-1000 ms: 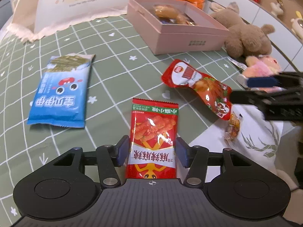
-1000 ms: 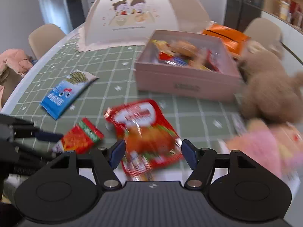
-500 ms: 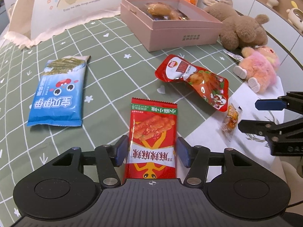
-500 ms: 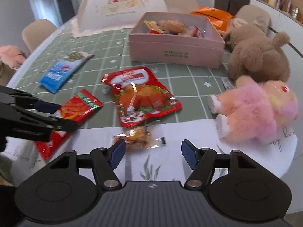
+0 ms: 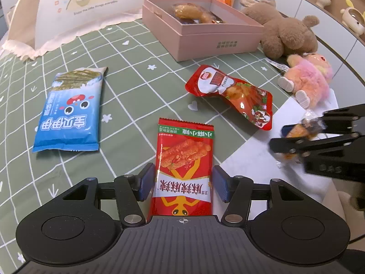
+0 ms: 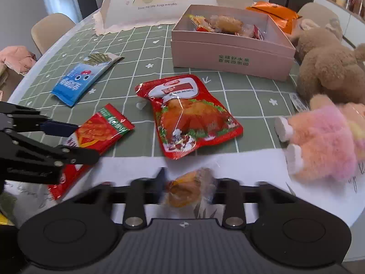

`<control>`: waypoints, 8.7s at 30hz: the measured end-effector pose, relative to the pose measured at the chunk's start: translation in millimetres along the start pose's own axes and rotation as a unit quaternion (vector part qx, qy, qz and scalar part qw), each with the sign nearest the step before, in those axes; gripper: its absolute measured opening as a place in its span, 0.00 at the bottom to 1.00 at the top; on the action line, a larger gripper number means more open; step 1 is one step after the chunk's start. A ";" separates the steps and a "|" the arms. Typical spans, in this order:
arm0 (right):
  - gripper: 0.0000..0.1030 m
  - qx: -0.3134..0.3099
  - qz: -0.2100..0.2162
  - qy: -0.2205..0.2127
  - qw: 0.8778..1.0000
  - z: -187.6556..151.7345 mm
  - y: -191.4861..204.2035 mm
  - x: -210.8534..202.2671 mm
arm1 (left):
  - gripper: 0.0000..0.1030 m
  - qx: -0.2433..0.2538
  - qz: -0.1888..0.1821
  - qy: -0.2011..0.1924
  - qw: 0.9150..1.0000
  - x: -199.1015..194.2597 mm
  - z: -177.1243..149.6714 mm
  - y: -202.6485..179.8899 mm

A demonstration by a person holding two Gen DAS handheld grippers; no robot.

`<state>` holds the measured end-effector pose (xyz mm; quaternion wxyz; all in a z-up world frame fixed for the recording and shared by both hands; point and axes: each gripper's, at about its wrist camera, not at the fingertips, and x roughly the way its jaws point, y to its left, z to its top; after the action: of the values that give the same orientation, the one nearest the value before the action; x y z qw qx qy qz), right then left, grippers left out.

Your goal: Organize snacks

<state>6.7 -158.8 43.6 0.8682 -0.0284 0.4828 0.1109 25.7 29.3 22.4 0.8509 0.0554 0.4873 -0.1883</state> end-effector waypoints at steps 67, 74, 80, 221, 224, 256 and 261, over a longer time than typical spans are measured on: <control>0.20 0.130 -0.009 -0.123 0.984 28.8 -77.4 -97.1 | 0.47 -0.030 -0.074 -0.112 0.990 -79.8 83.1 15.1; 0.20 0.121 -0.018 -0.140 0.982 50.1 -74.3 -108.4 | 0.51 -0.104 -0.128 -0.198 0.966 -57.7 228.1 10.5; 0.20 0.103 -0.038 -0.152 0.982 65.9 -80.5 -127.8 | 0.51 -0.159 -0.149 -0.196 0.956 -44.6 193.9 45.5; 0.48 0.081 -0.052 -0.049 0.994 -1.8 -27.3 22.9 | 0.46 -0.052 -0.185 -0.005 0.981 51.2 92.9 -31.7; 0.48 0.074 -0.057 -0.051 0.994 -6.3 -24.3 20.5 | 0.46 -0.037 -0.173 0.012 0.984 69.5 98.8 -38.8; 0.33 0.132 -0.104 -0.087 0.982 -51.9 -51.6 -6.3 | 0.34 0.018 -0.219 0.059 0.974 68.4 81.3 -83.4; 0.33 0.134 -0.104 -0.095 0.981 -59.8 -50.4 -10.6 | 0.34 0.004 -0.219 0.073 0.973 73.2 85.2 -86.9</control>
<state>-37.3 -219.0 17.8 0.9128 0.0487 0.4033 -0.0430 95.2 -94.0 12.1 0.7508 -0.0354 0.5480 -0.3672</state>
